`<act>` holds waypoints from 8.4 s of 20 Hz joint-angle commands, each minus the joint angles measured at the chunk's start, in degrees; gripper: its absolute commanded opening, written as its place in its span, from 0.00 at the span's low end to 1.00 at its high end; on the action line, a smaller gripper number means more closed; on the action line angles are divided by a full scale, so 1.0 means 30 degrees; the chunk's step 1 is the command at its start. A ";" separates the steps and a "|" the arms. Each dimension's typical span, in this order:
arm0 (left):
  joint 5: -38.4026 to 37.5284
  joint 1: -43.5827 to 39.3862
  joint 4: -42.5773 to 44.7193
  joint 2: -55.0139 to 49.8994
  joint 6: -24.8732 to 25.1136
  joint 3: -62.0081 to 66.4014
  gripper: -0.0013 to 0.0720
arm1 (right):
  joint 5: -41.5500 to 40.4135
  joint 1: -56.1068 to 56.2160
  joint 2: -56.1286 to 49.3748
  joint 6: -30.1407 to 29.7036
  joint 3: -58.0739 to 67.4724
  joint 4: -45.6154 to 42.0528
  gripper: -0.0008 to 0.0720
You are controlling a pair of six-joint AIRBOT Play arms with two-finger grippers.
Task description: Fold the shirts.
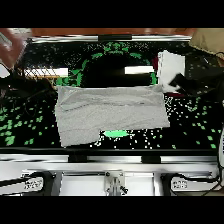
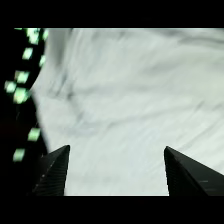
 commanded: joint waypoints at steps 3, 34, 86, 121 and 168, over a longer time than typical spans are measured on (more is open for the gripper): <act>-0.4131 0.1661 0.1858 0.2164 0.1239 -0.5625 0.97 | -0.8094 -0.3228 0.1778 -0.1107 -0.1603 -0.7876 0.83; 0.3388 0.1406 -0.6382 0.4750 0.6579 -1.4367 0.06 | -0.2157 -0.2521 0.1639 -0.2178 -0.8845 -0.0597 0.93; 1.1023 -0.1064 -0.3213 -0.0736 0.6164 -0.0124 0.06 | 0.7431 0.4306 -0.2157 -0.2215 0.1967 -0.3104 0.12; -0.5610 -0.0211 0.0168 0.0867 0.3606 -0.5741 0.84 | -0.8174 0.2484 -0.0044 -0.1625 -0.1770 -0.6054 0.66; -0.2004 -0.1880 -0.2455 0.9041 0.4364 -1.6240 0.05 | -0.6812 -0.1552 0.1865 -0.3381 -1.1657 -0.3461 0.90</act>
